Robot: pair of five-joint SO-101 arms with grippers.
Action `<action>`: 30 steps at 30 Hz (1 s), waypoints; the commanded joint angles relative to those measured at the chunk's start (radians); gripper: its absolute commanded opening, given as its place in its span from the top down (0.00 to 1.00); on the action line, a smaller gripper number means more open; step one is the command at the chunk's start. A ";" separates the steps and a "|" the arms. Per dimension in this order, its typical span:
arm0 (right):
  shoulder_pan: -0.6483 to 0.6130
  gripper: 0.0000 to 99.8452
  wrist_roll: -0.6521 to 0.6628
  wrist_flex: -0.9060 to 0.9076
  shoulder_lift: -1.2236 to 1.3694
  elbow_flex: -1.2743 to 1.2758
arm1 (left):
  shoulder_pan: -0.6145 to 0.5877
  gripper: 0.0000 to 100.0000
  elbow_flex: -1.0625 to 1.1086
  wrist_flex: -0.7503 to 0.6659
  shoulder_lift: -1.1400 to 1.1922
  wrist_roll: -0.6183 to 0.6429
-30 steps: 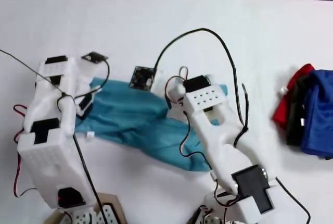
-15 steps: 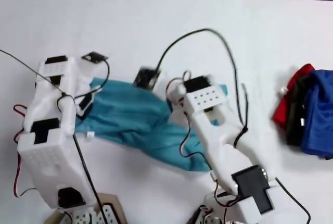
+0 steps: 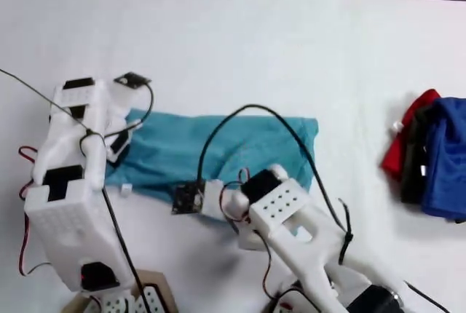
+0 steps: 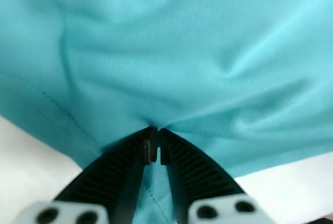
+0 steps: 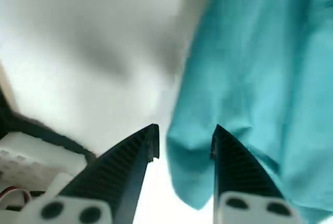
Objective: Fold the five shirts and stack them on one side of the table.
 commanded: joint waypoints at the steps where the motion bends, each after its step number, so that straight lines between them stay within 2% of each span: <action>1: -0.002 0.83 0.002 -0.041 0.013 0.035 | 0.017 0.95 0.002 -0.041 0.021 0.002; 8: 0.019 0.83 -0.003 -0.282 0.208 0.069 | 0.017 0.95 0.002 -0.041 0.021 0.002; 11: 0.074 0.94 -0.002 -0.349 0.278 0.037 | 0.017 0.95 0.002 -0.041 0.021 0.002; 12: 0.093 0.99 -0.002 -0.349 0.291 0.015 | 0.015 0.95 0.002 -0.041 0.021 0.003; 14: 0.125 0.97 0.000 -0.325 0.294 -0.025 | 0.015 0.95 0.002 -0.041 0.021 0.003; 21: 0.153 0.98 0.003 -0.179 0.294 -0.232 | 0.015 0.95 0.002 -0.041 0.021 0.003; 25: 0.174 0.98 0.083 -0.139 0.297 -0.344 | 0.015 0.95 0.004 -0.041 0.021 0.003; 30: 0.278 0.98 0.193 -0.156 0.305 -0.473 | 0.014 0.95 0.004 -0.040 0.021 0.003</action>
